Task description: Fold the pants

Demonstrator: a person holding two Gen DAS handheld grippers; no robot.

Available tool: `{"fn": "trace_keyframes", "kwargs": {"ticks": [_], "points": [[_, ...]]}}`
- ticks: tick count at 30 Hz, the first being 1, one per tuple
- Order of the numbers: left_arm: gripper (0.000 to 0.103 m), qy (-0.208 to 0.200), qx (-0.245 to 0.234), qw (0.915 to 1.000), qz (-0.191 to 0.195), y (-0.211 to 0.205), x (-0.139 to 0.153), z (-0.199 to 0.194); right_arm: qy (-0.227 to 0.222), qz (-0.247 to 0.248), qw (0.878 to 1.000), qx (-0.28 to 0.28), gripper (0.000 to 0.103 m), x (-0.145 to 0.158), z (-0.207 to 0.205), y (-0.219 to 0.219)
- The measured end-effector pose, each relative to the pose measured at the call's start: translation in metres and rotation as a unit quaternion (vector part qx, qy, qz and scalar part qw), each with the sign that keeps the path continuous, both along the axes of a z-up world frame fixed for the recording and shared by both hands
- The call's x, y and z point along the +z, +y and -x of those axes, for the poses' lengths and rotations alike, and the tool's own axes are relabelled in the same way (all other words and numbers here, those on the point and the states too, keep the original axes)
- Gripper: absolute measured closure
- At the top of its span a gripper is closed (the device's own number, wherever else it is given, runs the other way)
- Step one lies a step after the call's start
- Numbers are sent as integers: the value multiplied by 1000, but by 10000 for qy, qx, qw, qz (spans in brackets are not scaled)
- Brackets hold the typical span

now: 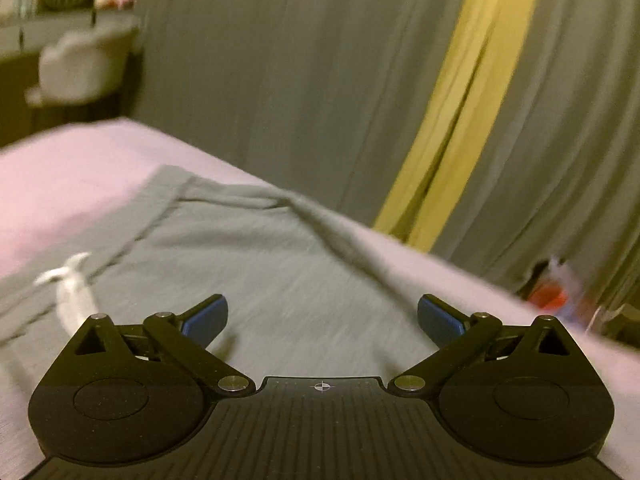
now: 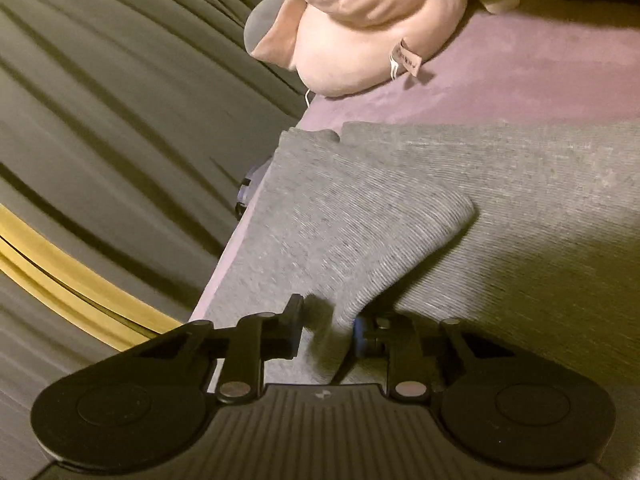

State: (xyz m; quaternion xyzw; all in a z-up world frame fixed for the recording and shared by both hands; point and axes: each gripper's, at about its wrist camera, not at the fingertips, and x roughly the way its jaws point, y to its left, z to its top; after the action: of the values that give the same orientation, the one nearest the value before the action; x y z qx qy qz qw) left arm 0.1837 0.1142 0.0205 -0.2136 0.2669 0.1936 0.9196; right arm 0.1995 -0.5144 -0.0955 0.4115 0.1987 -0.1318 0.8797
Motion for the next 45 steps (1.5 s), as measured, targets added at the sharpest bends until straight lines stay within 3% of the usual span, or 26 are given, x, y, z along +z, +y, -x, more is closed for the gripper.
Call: {"fn": "trace_keyframes", "kwargs": {"ticks": [3, 7, 12, 13, 15, 16, 17, 18, 20, 23, 25, 29, 33, 35, 38, 40, 43, 45], "points": [[0, 43, 56, 9991, 416, 21, 3, -50, -32, 13, 10000, 22, 80, 1, 0, -1], [3, 333, 160, 9977, 569, 38, -11, -103, -165, -50, 9998, 38, 81, -4, 0, -4], [41, 940, 251, 9894, 1081, 57, -45, -138, -257, 209, 9994, 74, 81, -10, 6, 2], [53, 945, 291, 9893, 1074, 58, -48, -141, -273, 258, 9993, 74, 81, -10, 7, 3], [56, 895, 347, 9884, 1179, 63, -52, -146, -306, 339, 9989, 70, 81, -11, 9, 6], [62, 834, 298, 9872, 1323, 63, -53, -146, -331, 361, 9988, 63, 80, -11, 11, 7], [89, 752, 198, 9858, 1488, 66, -54, -147, -358, 387, 9986, 65, 80, -11, 13, 8], [91, 756, 173, 9837, 1622, 67, -55, -148, -389, 408, 9984, 66, 80, -11, 15, 9], [91, 653, 272, 9830, 1696, 67, -51, -142, -410, 498, 9978, 119, 81, -11, 16, 9], [92, 379, 118, 9904, 1325, 59, -32, -124, -295, 504, 9982, 118, 91, -8, 18, 9], [92, 140, 37, 9926, 1205, 53, -14, -103, -247, 251, 9993, 102, 93, -6, 20, 4], [92, -334, -246, 9935, 1060, 44, 29, -39, -293, -129, 9995, 68, 97, 22, 35, 0], [92, -668, -483, 9909, 1063, 31, 46, 44, -639, 250, 9975, 165, 98, 68, 77, 0], [92, -659, -473, 9898, 1170, 24, 38, 89, -578, 397, 9975, 130, 98, 84, 104, -7], [92, -240, -243, 9884, 1477, 16, 6, 133, -384, 550, 9977, 34, 97, 92, 137, -23], [90, 160, -96, 9881, 1525, 15, -18, 146, 25, 667, 9977, 81, 97, 87, 146, -30], [89, 611, 253, 9789, 1934, 29, -46, 159, 761, 663, 9948, 144, 97, 70, 146, -29], [74, 412, 333, 9804, 1895, 34, -40, 160, 984, 1046, 9895, 135, 94, 68, 146, -17]]}}
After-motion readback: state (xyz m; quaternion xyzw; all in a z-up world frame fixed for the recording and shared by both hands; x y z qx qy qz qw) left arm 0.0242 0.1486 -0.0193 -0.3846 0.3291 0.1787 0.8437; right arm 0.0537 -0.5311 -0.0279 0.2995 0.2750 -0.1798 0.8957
